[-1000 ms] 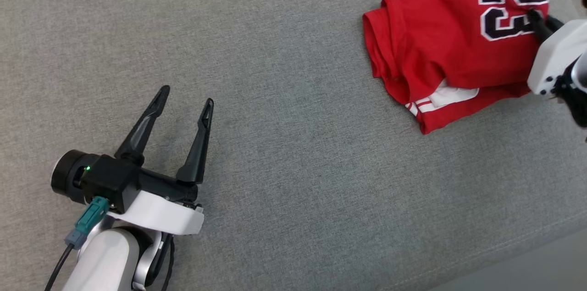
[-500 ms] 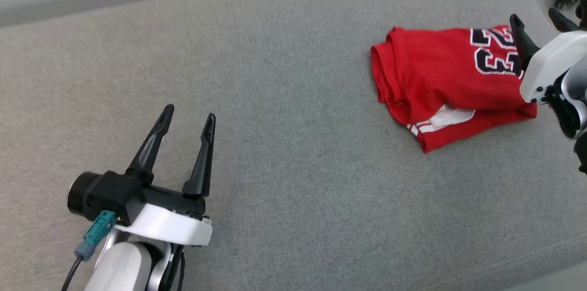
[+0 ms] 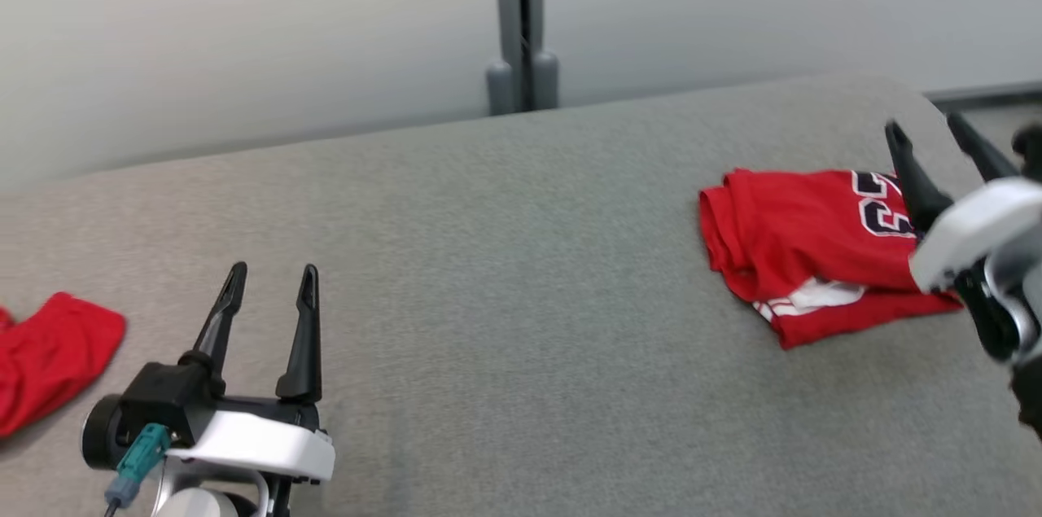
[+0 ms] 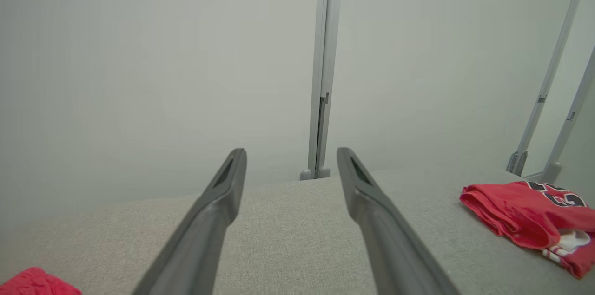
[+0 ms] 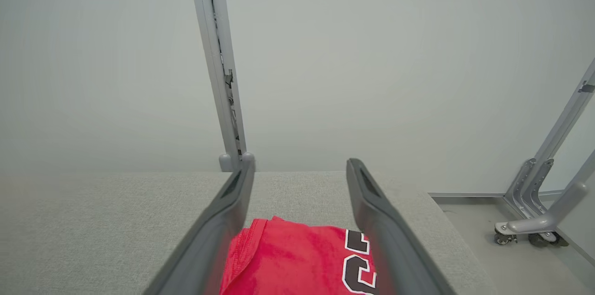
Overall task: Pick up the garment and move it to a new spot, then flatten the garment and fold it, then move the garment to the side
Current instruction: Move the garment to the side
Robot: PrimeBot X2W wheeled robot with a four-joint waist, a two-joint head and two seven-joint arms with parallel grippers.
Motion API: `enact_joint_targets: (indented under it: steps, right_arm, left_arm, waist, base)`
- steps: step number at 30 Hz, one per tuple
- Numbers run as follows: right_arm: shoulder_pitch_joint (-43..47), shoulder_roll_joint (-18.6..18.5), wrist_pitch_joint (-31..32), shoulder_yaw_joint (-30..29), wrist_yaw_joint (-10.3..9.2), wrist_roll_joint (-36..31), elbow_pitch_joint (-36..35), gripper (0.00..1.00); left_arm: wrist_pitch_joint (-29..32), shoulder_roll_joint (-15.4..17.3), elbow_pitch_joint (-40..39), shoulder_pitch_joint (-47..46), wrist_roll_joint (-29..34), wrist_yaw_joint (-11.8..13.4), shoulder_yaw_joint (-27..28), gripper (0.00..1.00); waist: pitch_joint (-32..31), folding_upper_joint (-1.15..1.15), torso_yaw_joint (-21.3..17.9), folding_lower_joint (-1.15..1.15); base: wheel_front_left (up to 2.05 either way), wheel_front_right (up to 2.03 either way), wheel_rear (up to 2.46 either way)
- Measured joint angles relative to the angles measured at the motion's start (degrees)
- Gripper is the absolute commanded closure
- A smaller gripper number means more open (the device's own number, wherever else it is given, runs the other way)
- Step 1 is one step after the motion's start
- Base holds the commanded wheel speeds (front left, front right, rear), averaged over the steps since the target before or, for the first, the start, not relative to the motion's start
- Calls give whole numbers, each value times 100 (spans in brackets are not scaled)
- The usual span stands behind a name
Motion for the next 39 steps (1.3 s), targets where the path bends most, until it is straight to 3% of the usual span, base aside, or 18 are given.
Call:
enact_joint_targets:
  steps: [9,21,27,39]
  right_arm:
    - [1898,82,-371,-1102,0,-305,-1455,0]
    - [4219,1013,-177,-2576,0,-1673,-3518,0]
    - [4576,1390,160,-2993,0,-2058,-4154,0]
    - [4740,1599,530,-3236,0,-2261,-4710,0]
  left_arm:
    - [-120,-71,143,476,-37,186,77,0]
    - [-264,-209,191,756,-62,193,110,0]
    - [-286,-238,211,771,-20,163,114,0]
    - [-294,-236,209,756,35,143,115,0]
  waist:
    - [-440,0,572,0]
    - [-560,0,877,0]
    - [-529,0,898,0]
    - [-485,0,925,0]
  base:
    - [0,0,0]
    - [0,0,0]
    - [0,0,0]
    - [0,0,0]
